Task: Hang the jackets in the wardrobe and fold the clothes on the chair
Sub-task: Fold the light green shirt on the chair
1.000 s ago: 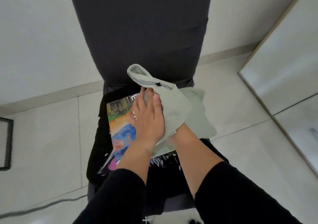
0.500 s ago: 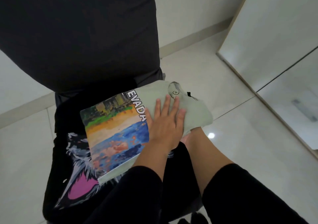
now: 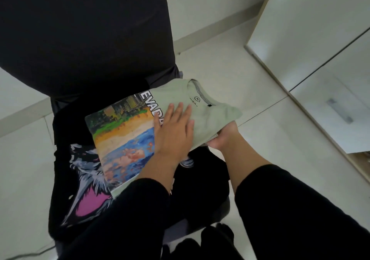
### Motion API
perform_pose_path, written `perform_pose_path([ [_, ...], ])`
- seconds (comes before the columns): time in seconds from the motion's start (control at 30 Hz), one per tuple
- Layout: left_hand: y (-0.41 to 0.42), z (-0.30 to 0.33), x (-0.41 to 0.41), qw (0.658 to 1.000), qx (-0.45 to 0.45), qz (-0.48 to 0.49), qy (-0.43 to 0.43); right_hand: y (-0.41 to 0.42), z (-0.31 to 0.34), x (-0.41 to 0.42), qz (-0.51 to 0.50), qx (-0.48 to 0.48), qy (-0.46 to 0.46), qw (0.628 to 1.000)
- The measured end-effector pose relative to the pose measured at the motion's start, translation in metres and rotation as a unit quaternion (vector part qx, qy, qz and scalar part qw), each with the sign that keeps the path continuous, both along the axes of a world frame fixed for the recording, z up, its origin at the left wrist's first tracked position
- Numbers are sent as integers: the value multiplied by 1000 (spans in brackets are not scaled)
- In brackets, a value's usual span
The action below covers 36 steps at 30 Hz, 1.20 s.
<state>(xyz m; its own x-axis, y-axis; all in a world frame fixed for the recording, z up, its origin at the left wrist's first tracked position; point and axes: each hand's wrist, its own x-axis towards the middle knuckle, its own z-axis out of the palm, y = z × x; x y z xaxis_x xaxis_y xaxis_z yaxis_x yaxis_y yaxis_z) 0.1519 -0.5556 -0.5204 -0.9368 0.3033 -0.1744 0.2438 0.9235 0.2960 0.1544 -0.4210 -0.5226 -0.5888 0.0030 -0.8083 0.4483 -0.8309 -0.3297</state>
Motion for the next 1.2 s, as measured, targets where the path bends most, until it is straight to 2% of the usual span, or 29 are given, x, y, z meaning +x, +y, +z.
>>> perform_pose_path([
  [0.17, -39, -6, 29, 997, -77, 12, -5, 5, -1, 14, -46, 0, -45, 998],
  [0.23, -48, -8, 37, 995, -96, -2, -6, -5, 6, 19, -30, 85, -60, 994],
  [0.33, -64, -11, 50, 994, -100, 23, -32, -12, 2, 27, -17, 214, -138, 967],
  [0.47, -87, -8, 60, 994, -79, 47, -66, -36, 7, 39, -1, 313, -113, 943],
  [0.53, -98, -3, 69, 991, -75, 91, -57, -50, 15, 45, 17, 383, -112, 917],
  [0.63, -113, 15, 79, 964, -3, 255, -77, -75, 28, 57, 123, 538, -95, 828],
  [0.67, -119, 19, 80, 939, 40, 322, -109, -86, 33, 63, 143, 568, -86, 806],
  [0.77, -136, 23, 75, 833, 182, 484, -197, -122, 41, 86, 150, 630, -107, 755],
  [0.8, -142, 24, 73, 805, 224, 505, -217, -135, 42, 92, 149, 625, -102, 759],
  [0.83, -146, 26, 72, 779, 262, 517, -240, -145, 41, 97, 146, 590, -98, 788],
  [0.87, -149, 29, 72, 745, 308, 525, -272, -155, 39, 100, 139, 517, -103, 838],
  [0.93, -151, 43, 73, 652, 420, 530, -343, -168, 39, 102, 123, 301, -139, 936],
  [0.97, -151, 50, 76, 615, 465, 523, -363, -171, 41, 102, 127, 205, -132, 962],
  [1.03, -154, 66, 85, 552, 549, 494, -387, -178, 45, 101, 102, 96, -74, 987],
  [1.07, -158, 71, 91, 522, 585, 477, -397, -180, 49, 97, 68, 82, -46, 993],
  [1.17, -163, 79, 101, 397, 682, 460, -408, -170, 69, 80, 28, 114, 13, 993],
  [1.2, -161, 78, 102, 376, 694, 460, -407, -163, 83, 76, 34, 119, 34, 992],
])
